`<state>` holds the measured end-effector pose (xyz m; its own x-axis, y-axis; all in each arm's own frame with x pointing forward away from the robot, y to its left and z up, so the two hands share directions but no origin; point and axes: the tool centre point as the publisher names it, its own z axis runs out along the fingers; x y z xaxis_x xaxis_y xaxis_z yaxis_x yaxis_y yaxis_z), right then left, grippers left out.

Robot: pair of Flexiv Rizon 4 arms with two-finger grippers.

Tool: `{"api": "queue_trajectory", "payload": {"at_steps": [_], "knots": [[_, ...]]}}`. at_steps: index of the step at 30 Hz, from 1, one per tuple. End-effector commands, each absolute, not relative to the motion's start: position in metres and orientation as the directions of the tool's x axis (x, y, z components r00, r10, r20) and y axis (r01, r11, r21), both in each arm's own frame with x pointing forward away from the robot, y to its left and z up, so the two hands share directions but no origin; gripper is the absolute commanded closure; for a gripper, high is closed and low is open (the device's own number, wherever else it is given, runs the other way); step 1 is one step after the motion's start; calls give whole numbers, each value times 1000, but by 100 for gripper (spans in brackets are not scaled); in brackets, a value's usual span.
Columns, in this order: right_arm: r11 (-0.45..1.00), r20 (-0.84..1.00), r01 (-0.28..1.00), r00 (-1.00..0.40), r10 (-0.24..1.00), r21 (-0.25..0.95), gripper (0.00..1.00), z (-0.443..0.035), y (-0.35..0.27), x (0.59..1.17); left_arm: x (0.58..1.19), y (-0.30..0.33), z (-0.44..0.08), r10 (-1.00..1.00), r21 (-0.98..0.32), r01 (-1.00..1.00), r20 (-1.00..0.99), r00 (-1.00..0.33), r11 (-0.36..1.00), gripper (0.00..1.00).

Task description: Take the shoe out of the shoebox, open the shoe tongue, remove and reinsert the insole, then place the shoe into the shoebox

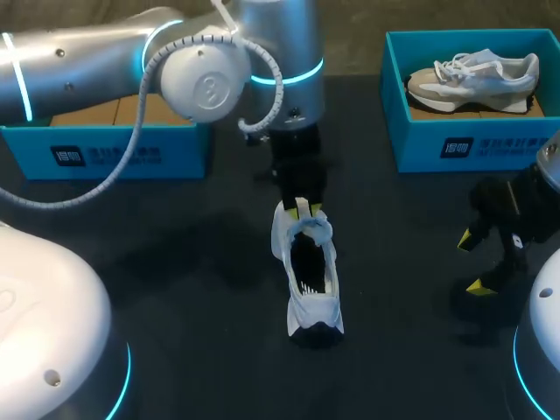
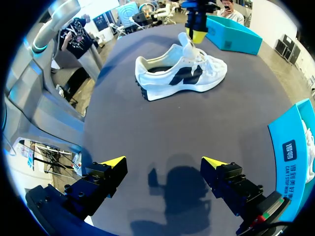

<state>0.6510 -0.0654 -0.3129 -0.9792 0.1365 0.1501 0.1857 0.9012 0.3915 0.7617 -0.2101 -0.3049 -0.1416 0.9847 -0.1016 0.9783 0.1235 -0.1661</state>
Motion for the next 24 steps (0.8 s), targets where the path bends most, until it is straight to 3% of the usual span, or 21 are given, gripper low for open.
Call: {"api": "queue_trajectory", "payload": {"at_steps": [1,9,24], "knots": [[902,147,186,-979,138,389,0,-313,-65,650,745,-202,-315,981,-162,979,-130,-143,122,76],[902,147,186,-979,138,389,0,-313,-65,650,732,-201,-326,979,-204,972,-142,-149,119,76],[902,147,186,-979,138,389,0,-313,-65,650,753,-216,-304,972,-140,983,-187,-142,116,75]]}}
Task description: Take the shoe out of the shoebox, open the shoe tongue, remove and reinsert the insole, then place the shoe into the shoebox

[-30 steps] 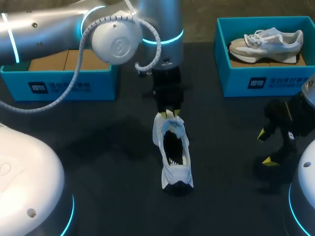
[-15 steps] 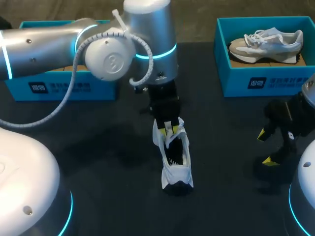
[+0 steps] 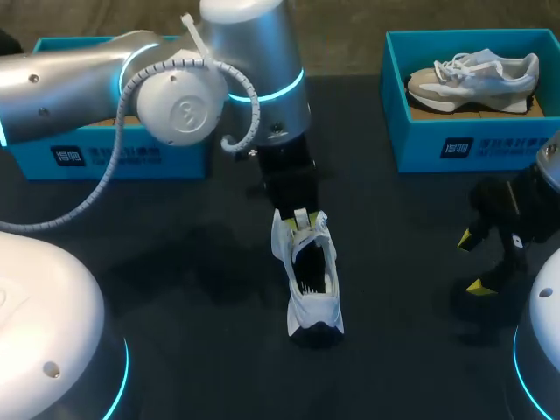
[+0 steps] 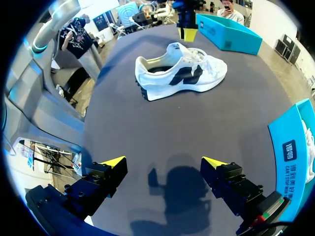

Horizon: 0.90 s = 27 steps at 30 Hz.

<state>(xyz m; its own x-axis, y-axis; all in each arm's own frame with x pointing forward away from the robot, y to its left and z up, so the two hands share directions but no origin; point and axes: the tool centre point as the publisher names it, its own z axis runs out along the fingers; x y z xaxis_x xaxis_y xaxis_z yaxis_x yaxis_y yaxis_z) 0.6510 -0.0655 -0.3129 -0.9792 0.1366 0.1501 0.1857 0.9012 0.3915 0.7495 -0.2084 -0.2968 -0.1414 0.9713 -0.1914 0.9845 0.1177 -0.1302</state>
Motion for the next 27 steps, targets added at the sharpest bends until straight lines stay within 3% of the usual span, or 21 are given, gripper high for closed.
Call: {"api": "queue_trajectory", "payload": {"at_steps": [1,16,27], "knots": [[902,147,186,-979,138,389,0,-313,-65,650,754,-219,-308,973,-142,983,-183,-139,113,74],[902,147,186,-979,138,389,0,-313,-65,650,723,-223,-338,996,-195,980,-82,-41,24,73],[902,147,186,-979,138,389,0,-313,-65,650,737,-218,-315,983,-151,986,-160,-89,65,74]]}}
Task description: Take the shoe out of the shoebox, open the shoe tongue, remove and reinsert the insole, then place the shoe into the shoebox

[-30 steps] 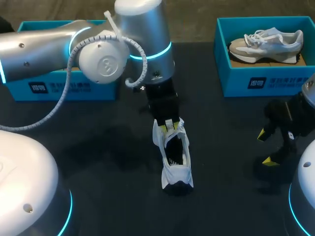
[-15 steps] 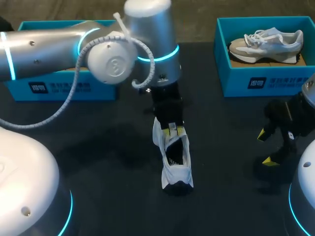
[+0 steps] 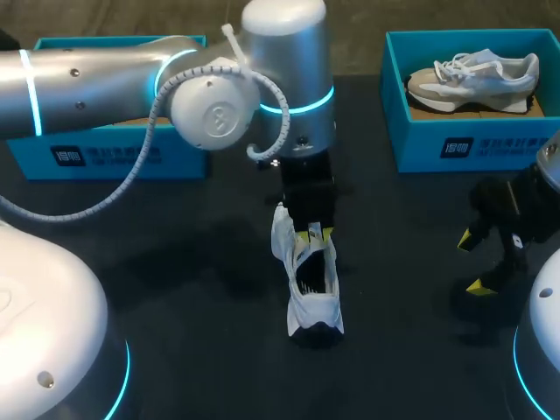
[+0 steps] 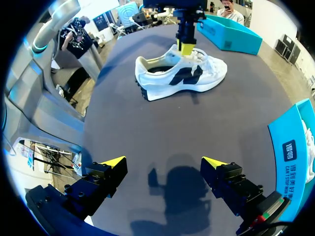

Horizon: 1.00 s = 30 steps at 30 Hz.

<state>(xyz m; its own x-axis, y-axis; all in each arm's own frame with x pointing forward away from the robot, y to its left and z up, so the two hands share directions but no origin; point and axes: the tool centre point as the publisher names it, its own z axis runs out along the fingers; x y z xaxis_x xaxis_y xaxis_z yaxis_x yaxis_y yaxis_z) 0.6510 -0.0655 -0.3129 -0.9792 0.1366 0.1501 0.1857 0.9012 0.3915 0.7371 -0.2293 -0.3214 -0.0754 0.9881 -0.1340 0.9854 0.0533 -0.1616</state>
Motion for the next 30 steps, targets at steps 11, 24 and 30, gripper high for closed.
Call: {"api": "queue_trajectory", "payload": {"at_steps": [11,24,30], "knots": [[902,147,186,-979,138,389,0,-313,-65,650,747,-234,-339,988,-197,978,-123,-92,67,74],[902,147,186,-979,138,389,0,-313,-65,650,722,-220,-339,995,-200,980,-94,-36,16,75],[902,147,186,-979,138,389,0,-313,-65,650,724,-217,-314,988,-169,985,-149,-46,20,73]]}}
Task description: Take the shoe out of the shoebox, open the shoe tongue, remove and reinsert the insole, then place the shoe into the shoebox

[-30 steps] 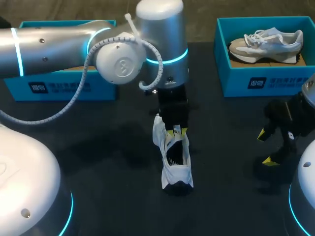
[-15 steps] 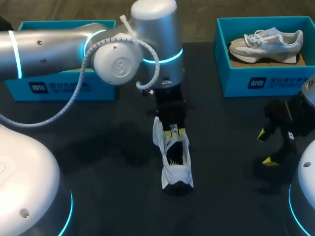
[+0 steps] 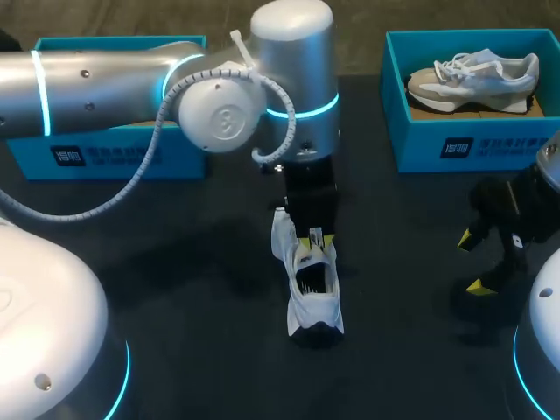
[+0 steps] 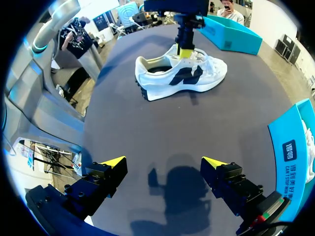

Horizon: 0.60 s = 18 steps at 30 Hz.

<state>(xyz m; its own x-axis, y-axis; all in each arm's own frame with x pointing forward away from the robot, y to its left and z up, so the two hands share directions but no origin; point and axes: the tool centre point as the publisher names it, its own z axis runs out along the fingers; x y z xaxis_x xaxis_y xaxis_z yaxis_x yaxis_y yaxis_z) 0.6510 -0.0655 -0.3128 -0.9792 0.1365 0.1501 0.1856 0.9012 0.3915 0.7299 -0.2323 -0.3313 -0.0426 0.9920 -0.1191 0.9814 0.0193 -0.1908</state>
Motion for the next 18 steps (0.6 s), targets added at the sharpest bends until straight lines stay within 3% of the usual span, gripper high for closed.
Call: {"api": "queue_trajectory", "payload": {"at_steps": [1,8,11,12,13,14,15,18], "knots": [[902,147,186,-979,138,389,0,-313,-65,650,724,-217,-310,987,-166,986,-157,-45,19,73],[902,147,186,-979,138,389,0,-313,-65,650,728,-214,-290,981,-156,985,-168,-99,73,73],[902,147,186,-979,138,389,0,-313,-65,650,726,-213,-283,979,-160,981,-154,-138,113,66],[902,147,186,-979,138,389,0,-313,-65,650,726,-213,-280,977,-165,978,-150,-154,129,58],[902,147,186,-979,138,389,0,-313,-65,650,725,-212,-278,973,-167,974,-147,-177,152,31],[902,147,186,-979,138,389,0,-313,-65,650,725,-212,-276,971,-168,972,-146,-190,165,12],[902,147,186,-979,138,389,0,-313,-65,650,724,-210,-273,959,-184,959,-146,-242,214,0],[902,147,186,-979,138,389,0,-313,-65,650,721,-206,-266,922,-246,908,-104,-372,338,0]]}}
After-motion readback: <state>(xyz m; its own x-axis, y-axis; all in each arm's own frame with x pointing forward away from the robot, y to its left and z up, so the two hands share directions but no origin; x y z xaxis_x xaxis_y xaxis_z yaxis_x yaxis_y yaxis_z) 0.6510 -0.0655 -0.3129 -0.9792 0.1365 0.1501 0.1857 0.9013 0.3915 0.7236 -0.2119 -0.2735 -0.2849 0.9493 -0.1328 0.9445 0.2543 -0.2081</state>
